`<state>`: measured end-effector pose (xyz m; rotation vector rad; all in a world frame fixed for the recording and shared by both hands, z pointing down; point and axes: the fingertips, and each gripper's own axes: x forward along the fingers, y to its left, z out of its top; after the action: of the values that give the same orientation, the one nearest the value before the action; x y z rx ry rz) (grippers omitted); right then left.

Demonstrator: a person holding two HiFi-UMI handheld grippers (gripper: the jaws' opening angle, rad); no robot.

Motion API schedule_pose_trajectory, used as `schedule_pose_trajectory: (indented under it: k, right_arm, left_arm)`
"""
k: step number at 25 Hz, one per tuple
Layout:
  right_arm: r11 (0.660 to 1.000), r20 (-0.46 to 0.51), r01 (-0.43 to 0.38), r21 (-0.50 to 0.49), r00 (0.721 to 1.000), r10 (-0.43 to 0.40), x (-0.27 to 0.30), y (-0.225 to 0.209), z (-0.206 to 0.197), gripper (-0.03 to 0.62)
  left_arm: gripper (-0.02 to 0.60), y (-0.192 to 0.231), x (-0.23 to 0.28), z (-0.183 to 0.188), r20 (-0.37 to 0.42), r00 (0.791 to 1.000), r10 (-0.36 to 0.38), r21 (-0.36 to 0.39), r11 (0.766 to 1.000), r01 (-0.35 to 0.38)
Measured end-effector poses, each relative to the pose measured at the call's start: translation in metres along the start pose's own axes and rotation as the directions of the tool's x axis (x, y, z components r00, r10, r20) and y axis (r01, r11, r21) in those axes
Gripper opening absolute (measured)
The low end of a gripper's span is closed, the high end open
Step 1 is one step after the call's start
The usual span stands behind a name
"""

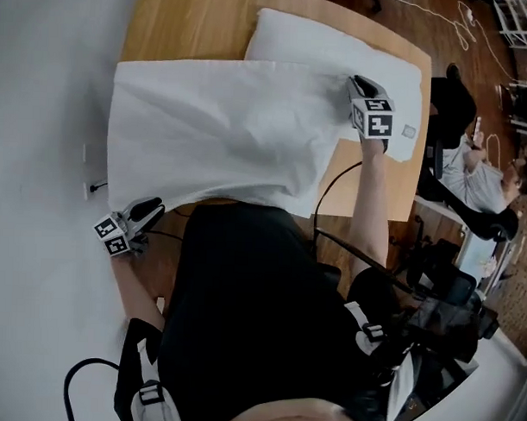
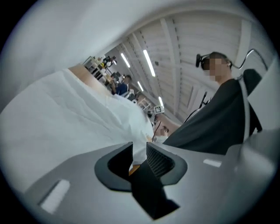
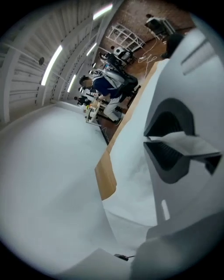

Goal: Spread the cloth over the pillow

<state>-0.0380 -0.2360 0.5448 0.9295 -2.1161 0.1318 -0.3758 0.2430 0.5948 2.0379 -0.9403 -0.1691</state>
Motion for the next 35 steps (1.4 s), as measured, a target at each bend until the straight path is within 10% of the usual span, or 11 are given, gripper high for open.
schedule_pose_trajectory:
  k: [3,7,11,17,19,23,28,31,35]
  right_arm:
    - [1.0,0.025,-0.013,0.021,1.0,0.013,-0.013,0.014,0.028,0.02]
    - [0.996,0.171,-0.049,0.079,0.985,0.035,-0.084,0.017,0.062,0.017]
    - [0.977,0.324,-0.079,0.199,0.946,0.01,-0.182,0.02,0.086,0.015]
    - [0.937,0.271,0.17,0.305,0.928,-0.257,-0.278,-0.059,0.042,0.014]
    - [0.927,0.255,0.197,0.319,0.924,-0.284,-0.285,-0.072,0.031,0.014]
    - [0.926,0.244,0.208,0.315,0.925,-0.291,-0.28,-0.069,0.025,0.014]
    - [0.941,0.251,0.198,0.275,0.93,-0.269,-0.292,-0.044,0.031,0.014]
    - [0.949,0.252,0.197,0.248,0.932,-0.259,-0.309,-0.02,0.033,0.014]
    - [0.961,0.236,0.188,0.203,0.943,-0.234,-0.316,0.012,0.042,0.014]
  left_arm:
    - [0.098,-0.013,-0.06,0.058,0.284,0.959,-0.013,0.015,1.0,0.009]
    - [0.109,-0.029,-0.099,0.13,0.608,0.794,-0.013,0.103,0.993,-0.062]
    - [0.095,-0.041,-0.116,0.17,0.697,0.717,-0.015,0.171,0.974,-0.146]
    - [0.01,-0.031,-0.115,0.215,0.772,0.633,-0.053,0.188,0.971,-0.148]
    - [0.0,-0.02,-0.101,0.225,0.756,0.653,-0.045,0.185,0.972,-0.146]
    - [0.0,0.03,-0.053,0.237,0.63,0.775,0.043,0.172,0.966,-0.193]
    - [0.237,0.114,0.009,0.252,0.346,0.895,0.282,0.259,0.888,-0.381]
    - [0.245,0.17,0.041,0.259,0.166,0.896,0.411,0.354,0.824,-0.443]
    - [0.245,0.25,0.078,0.26,-0.089,0.829,0.552,0.456,0.762,-0.459]
